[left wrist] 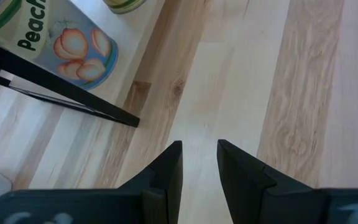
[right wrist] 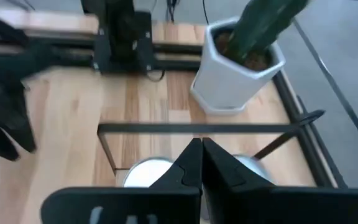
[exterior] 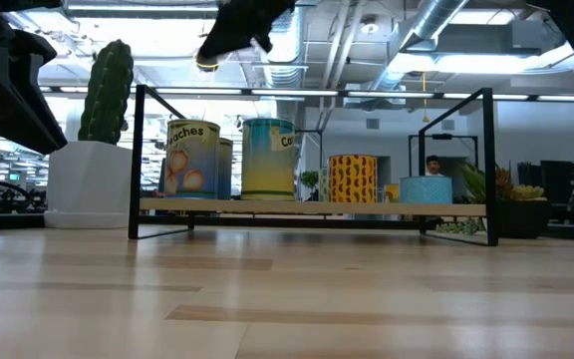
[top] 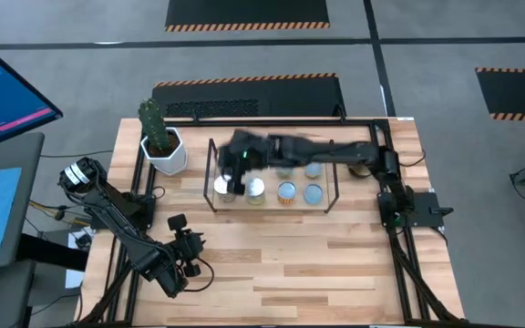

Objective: Pick and place cans onto a shelf
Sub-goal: Adjust the canned goods on the shelf

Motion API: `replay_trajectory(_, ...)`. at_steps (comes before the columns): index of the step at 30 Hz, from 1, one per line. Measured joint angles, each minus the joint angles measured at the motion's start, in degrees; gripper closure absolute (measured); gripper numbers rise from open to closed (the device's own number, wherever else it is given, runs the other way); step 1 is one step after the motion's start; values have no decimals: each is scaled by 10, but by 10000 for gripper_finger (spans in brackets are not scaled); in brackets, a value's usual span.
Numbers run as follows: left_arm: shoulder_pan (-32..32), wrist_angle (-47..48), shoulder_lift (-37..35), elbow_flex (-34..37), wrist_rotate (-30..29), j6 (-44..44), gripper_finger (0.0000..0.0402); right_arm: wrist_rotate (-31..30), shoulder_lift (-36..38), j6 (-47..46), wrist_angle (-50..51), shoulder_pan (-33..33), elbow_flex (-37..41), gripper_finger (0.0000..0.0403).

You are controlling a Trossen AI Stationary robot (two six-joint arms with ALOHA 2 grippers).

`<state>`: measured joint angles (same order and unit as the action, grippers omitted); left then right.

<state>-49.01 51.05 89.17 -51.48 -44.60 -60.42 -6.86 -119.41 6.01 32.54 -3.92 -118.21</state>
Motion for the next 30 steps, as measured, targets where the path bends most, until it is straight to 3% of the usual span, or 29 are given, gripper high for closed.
replay_trajectory(2,0,0,0,0,0,0,313,23,3,0,36,-11,-32,381)
replay_trajectory(8,0,0,0,0,0,0,313,42,-2,-34,97,-14,-31,383)
replay_trajectory(17,1,-2,0,0,3,13,313,41,-46,-29,64,-14,-26,378)
replay_trajectory(30,1,-7,0,0,7,13,313,39,-46,-27,69,0,-27,375)
